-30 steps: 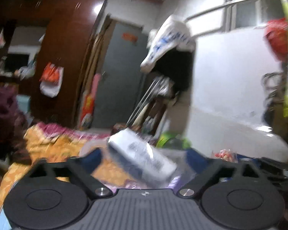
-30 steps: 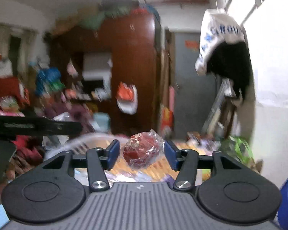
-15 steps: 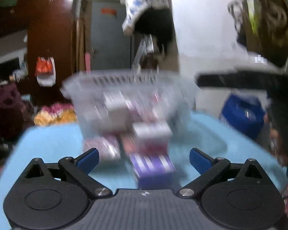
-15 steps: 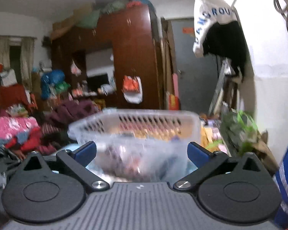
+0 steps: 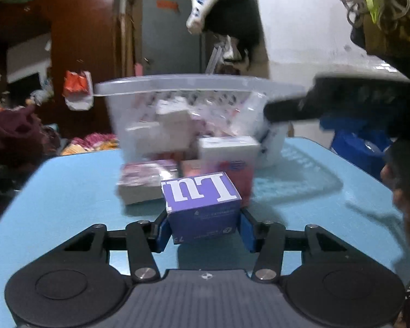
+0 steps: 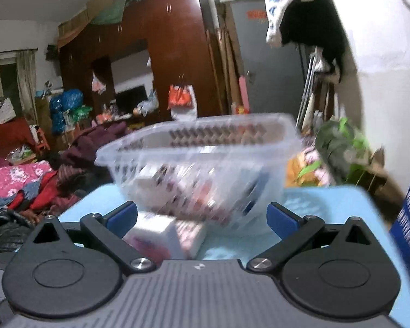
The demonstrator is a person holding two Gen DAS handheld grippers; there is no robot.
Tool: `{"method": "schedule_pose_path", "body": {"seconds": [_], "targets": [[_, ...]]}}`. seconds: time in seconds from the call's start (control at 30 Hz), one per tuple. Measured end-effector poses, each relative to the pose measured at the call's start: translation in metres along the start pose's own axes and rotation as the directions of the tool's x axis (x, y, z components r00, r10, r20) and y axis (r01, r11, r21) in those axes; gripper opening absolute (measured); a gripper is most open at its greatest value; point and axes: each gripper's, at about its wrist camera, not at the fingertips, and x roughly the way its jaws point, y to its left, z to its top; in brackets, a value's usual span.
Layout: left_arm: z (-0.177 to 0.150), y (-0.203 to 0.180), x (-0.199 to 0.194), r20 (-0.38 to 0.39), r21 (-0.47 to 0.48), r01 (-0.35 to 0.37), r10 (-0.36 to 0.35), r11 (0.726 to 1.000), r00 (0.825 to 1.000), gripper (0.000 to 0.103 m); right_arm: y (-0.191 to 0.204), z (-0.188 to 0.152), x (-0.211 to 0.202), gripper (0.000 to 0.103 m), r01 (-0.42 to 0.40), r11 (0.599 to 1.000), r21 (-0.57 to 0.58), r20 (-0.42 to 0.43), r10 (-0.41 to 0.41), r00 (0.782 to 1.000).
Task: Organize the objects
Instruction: 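Grasp purple LU box with left tool while right tool grasps white tissue pack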
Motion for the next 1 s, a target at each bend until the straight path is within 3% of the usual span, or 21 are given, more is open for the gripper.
{"method": "schedule_pose_path", "body": {"seconds": [0.17,0.33,0.37,0.4,0.57,0.67,0.8,1.0], "targets": [[-0.014,0.042,-0.010,0.006,-0.109,-0.009,0.009,0.994,1.000,0.054,0.034,-0.018,0.018,0.102,-0.021,0.995,-0.100,-0.042,0.017,0.999],[-0.018,0.064,-0.011,0.015,-0.167,-0.012,0.015,0.986,1.000,0.054,0.050,-0.026,0.035,0.070,-0.009,0.987,-0.159,-0.089,-0.005,0.996],[-0.018,0.064,-0.012,0.021,-0.168,-0.005,0.008,0.986,1.000,0.054,0.049,-0.028,0.037,0.057,-0.008,0.987,-0.162,-0.098,-0.008,0.995],[-0.018,0.063,-0.014,0.031,-0.167,0.007,-0.002,0.986,1.000,0.054,0.049,-0.029,0.036,0.054,0.016,0.984,-0.175,-0.082,-0.031,0.996],[-0.024,0.056,-0.022,0.099,-0.166,0.045,-0.029,0.985,0.995,0.054,0.027,-0.034,0.011,0.052,-0.026,0.992,-0.123,-0.058,0.019,0.998],[-0.024,0.050,-0.022,0.122,-0.153,0.060,-0.042,0.986,0.992,0.054,0.005,-0.037,-0.011,0.052,-0.031,0.998,-0.059,-0.003,0.031,1.000],[-0.028,0.045,-0.020,0.143,-0.149,0.087,-0.065,0.985,0.988,0.054,-0.012,-0.048,-0.030,0.052,0.002,0.998,-0.058,0.070,0.002,0.998],[-0.034,0.037,-0.025,0.196,-0.126,0.114,-0.087,0.985,0.977,0.054,-0.023,-0.052,-0.043,0.052,-0.068,0.997,-0.025,0.163,0.071,0.984]]}}
